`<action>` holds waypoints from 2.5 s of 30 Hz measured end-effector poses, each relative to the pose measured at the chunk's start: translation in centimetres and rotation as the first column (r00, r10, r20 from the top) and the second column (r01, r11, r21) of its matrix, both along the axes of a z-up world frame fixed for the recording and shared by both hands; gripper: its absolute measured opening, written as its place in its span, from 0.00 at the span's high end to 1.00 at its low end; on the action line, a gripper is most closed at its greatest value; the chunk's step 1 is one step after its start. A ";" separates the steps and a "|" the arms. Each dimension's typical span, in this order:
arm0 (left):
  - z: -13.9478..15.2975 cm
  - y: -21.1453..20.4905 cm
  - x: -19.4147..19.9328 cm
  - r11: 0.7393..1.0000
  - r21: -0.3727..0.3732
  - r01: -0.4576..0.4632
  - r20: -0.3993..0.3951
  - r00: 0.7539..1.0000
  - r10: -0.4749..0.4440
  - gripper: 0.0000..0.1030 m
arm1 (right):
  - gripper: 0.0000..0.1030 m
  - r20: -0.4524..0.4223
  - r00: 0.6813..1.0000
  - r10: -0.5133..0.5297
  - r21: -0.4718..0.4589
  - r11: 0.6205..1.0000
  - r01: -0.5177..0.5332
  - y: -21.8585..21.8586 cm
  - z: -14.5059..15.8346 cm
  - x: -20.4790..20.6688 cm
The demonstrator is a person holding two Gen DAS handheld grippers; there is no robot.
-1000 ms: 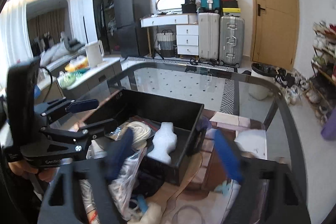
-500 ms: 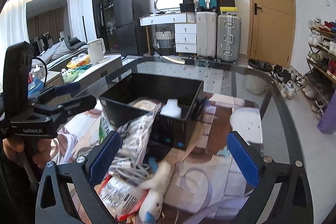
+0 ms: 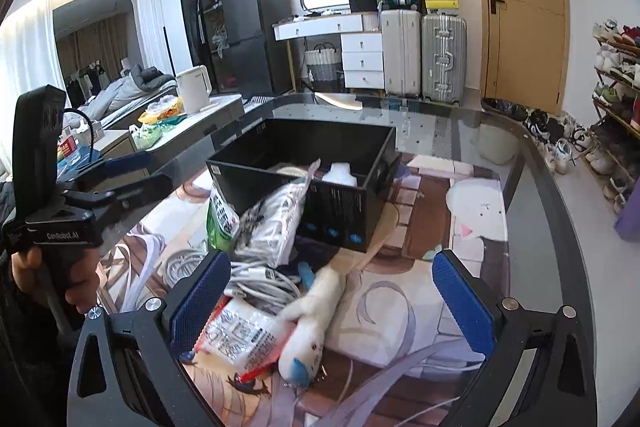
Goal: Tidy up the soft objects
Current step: 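Reach the right tool to the white plush toy and grasp it, then grasp the green medicine packet with the left tool while the right tool lifts the plush toy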
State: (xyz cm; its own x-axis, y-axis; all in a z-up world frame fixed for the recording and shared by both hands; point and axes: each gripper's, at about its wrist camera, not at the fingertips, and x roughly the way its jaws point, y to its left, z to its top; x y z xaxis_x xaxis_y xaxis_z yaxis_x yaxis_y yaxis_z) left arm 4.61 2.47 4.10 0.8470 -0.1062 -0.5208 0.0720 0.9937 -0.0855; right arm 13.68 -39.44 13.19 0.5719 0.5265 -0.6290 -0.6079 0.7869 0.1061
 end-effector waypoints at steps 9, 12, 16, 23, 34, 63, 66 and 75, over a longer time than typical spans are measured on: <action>-1.1 -0.1 -0.9 0.999 -0.006 0.035 0.011 0.999 -0.035 0.00 | 0.00 -0.035 0.998 0.052 -0.052 0.997 -0.053 0.0 -1.7 -0.7; -1.6 0.3 -0.5 0.999 -0.014 0.043 -0.017 0.999 -0.043 0.00 | 0.00 -0.043 0.998 0.041 -0.081 0.996 -0.045 0.0 -2.7 -0.6; -1.9 -0.1 -0.7 0.998 -0.007 0.057 -0.013 0.998 -0.057 0.00 | 0.00 -0.051 0.998 0.023 -0.125 0.992 -0.029 0.3 -3.7 -0.3; -2.5 -0.6 -0.7 0.998 0.032 0.050 -0.015 0.999 -0.049 0.00 | 0.00 -0.045 0.999 -0.015 -0.205 0.979 0.006 0.3 -5.0 0.3; -3.2 -0.8 -0.4 0.997 0.017 0.071 -0.043 0.997 -0.070 0.00 | 0.01 -0.097 0.994 -0.046 -0.202 0.979 0.025 0.3 -6.0 1.6; -3.5 -1.0 -0.3 0.996 -0.005 0.093 -0.058 0.994 -0.094 0.00 | 0.79 -0.080 0.991 0.107 -0.123 0.986 -0.116 1.8 -6.1 -0.1; -3.6 -1.1 -0.2 0.995 -0.002 0.095 -0.059 0.994 -0.095 0.00 | 0.80 -0.066 0.993 0.102 -0.109 0.988 -0.109 1.4 -5.6 -0.1; -3.6 -0.9 -0.1 0.996 -0.005 0.088 -0.061 0.994 -0.088 0.00 | 0.80 -0.003 0.999 0.036 -0.086 0.996 -0.037 -0.8 -3.9 0.4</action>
